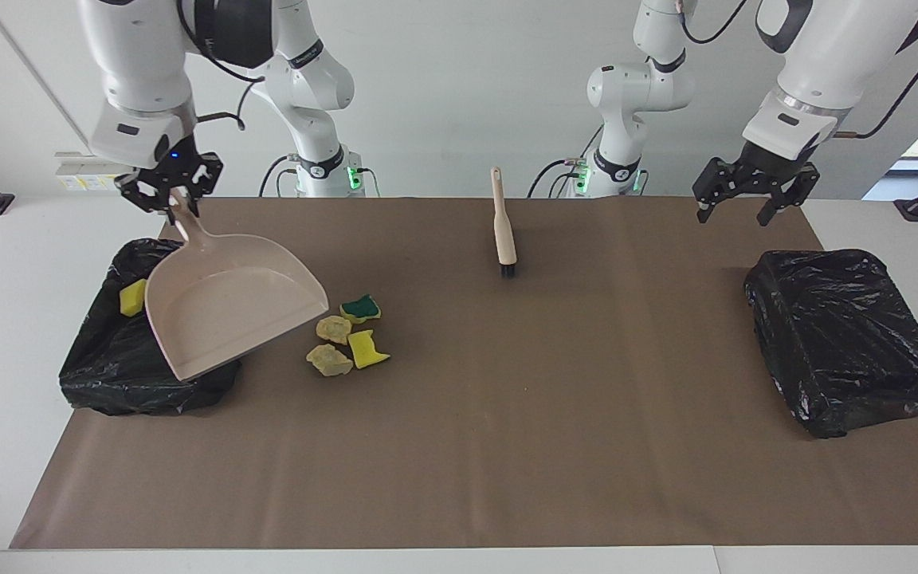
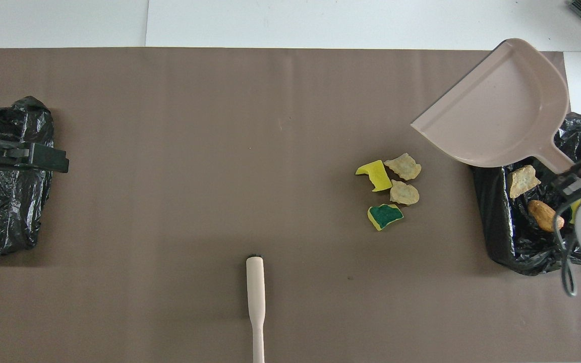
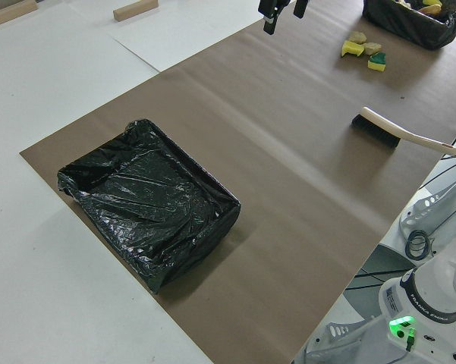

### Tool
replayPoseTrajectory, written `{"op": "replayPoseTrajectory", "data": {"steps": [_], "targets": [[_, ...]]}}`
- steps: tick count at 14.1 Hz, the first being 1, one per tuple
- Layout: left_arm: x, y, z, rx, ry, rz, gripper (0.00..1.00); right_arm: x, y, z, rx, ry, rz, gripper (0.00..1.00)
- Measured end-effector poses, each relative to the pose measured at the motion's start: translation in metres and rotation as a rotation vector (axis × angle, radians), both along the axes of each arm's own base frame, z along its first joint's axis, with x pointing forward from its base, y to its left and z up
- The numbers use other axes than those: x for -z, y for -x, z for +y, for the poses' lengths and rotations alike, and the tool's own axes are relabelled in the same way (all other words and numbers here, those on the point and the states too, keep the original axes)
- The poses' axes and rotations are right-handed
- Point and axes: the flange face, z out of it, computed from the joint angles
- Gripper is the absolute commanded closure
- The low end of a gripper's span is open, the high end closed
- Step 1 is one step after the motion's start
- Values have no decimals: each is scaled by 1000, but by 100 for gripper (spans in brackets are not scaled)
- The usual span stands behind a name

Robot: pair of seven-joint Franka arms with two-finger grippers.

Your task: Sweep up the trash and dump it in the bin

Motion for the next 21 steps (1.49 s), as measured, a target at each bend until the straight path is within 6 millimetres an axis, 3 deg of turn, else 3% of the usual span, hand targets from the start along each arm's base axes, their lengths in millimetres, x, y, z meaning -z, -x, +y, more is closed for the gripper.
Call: {"op": "replayPoseTrajectory", "data": {"steps": [3,6,10,12,15,17,21], "targets": [[-2,2,25,-32,-1,24,0,48,-13,86,245,-55,-12,100],[-1,5,28,-35,-2,40,0,111,-29,177,428,-96,-37,100],[-1,6,35,-41,-50,54,0,160,-41,261,534,-209,-30,100],[0,9,38,-39,-59,75,0,180,-33,303,547,-262,-2,100],[-5,11,40,-35,-62,73,0,213,-3,375,554,-280,21,100],[-7,13,42,-37,-61,72,0,235,9,406,561,-288,26,100],[-11,15,48,-49,-61,65,0,244,8,413,565,-292,28,100]]}}
